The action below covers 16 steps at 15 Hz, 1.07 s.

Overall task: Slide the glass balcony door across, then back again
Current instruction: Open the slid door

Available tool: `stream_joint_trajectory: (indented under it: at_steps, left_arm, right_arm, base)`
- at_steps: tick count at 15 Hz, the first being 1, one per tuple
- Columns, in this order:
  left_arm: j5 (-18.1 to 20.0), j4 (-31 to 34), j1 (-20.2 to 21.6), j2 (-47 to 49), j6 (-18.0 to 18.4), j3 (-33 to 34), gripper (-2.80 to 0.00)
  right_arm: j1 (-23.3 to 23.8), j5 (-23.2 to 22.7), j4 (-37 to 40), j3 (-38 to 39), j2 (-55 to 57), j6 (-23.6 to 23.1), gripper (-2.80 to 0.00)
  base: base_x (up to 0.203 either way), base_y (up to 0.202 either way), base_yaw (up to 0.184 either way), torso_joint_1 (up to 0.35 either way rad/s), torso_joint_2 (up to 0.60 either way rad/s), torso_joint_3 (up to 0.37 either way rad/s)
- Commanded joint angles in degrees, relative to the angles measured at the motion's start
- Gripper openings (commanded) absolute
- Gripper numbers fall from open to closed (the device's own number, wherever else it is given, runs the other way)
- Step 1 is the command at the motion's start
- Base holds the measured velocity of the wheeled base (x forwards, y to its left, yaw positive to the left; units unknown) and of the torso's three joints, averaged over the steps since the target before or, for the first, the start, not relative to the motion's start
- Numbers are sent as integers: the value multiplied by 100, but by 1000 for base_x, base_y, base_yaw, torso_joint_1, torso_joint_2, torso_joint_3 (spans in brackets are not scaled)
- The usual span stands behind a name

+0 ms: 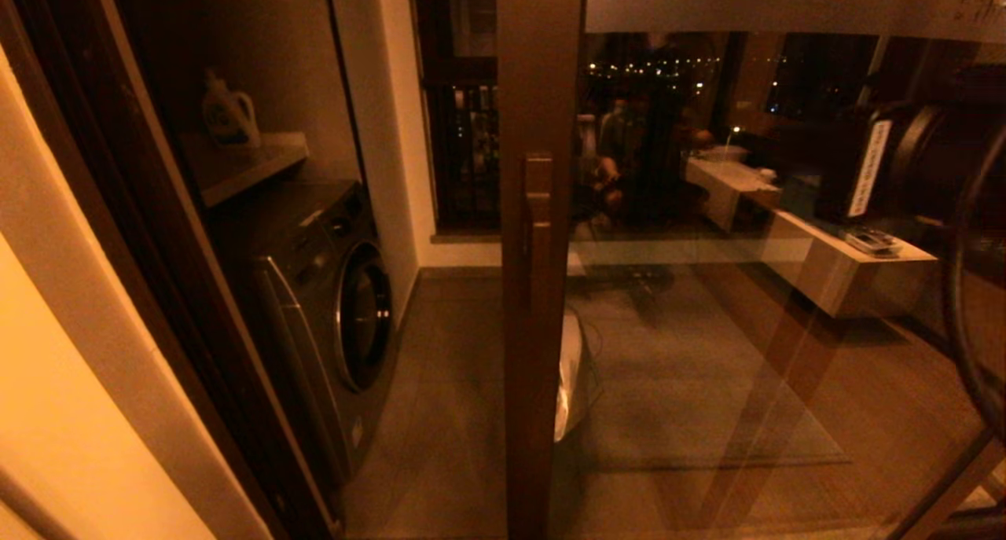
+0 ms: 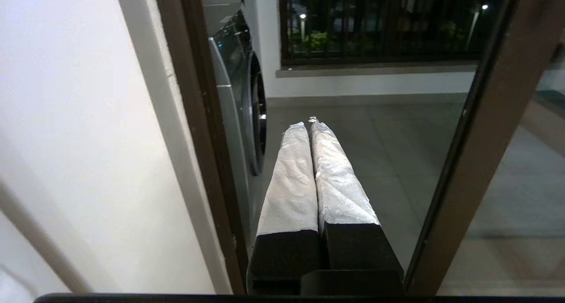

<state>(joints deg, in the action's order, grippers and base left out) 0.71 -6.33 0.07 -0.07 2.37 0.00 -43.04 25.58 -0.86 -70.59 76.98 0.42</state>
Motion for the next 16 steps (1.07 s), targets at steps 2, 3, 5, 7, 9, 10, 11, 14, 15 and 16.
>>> stream_joint_trajectory:
  at_steps: [2, 3, 5, 7, 9, 10, 11, 14, 15, 16]
  left_arm:
    - [0, -9, 1, 7, 1, 229, -280]
    - [0, -9, 1, 7, 1, 229, -280]
    - [0, -9, 1, 7, 1, 229, -280]
    - [0, -9, 1, 7, 2, 229, -280]
    - [0, -9, 1, 7, 1, 229, -280]
    - [0, -9, 1, 7, 1, 229, -280]
    - [0, -9, 1, 7, 1, 229, -280]
    - [0, -9, 1, 7, 1, 229, -280]
    - [0, -9, 1, 7, 1, 229, -280]
    - [0, -8, 1, 7, 1, 229, -280]
  right_arm:
    - [-782, 28, -18, -12, 457, -14, -280]
    - [-1017, 32, -19, 15, 600, 97, -280]
    - [-1208, 41, -22, 8, 1079, 562, -280]
    - [-1182, 49, -33, -177, 1619, 986, -280]
    - [-1121, 55, -36, -635, 2168, 1207, -280]
    - [-1049, 58, -37, -907, 2422, 1267, -280]
    - [-963, 60, -31, -1261, 2664, 1357, -280]
    - [-703, 61, 1, -2128, 3372, 1594, -280]
    - [-655, 62, 4, -2254, 3566, 1617, -280]
    - [-635, 62, 0, -2345, 3707, 1641, -280]
  base:
    - [0, 0, 0, 0, 0, 0]
    - [0, 0, 0, 0, 0, 0]
    - [0, 0, 0, 0, 0, 0]
    - [0, 0, 0, 0, 0, 0]
    - [0, 0, 0, 0, 0, 0]
    - [0, 0, 0, 0, 0, 0]
    - [0, 0, 0, 0, 0, 0]
    - [0, 0, 0, 0, 0, 0]
    - [0, 0, 0, 0, 0, 0]
    - [0, 0, 0, 0, 0, 0]
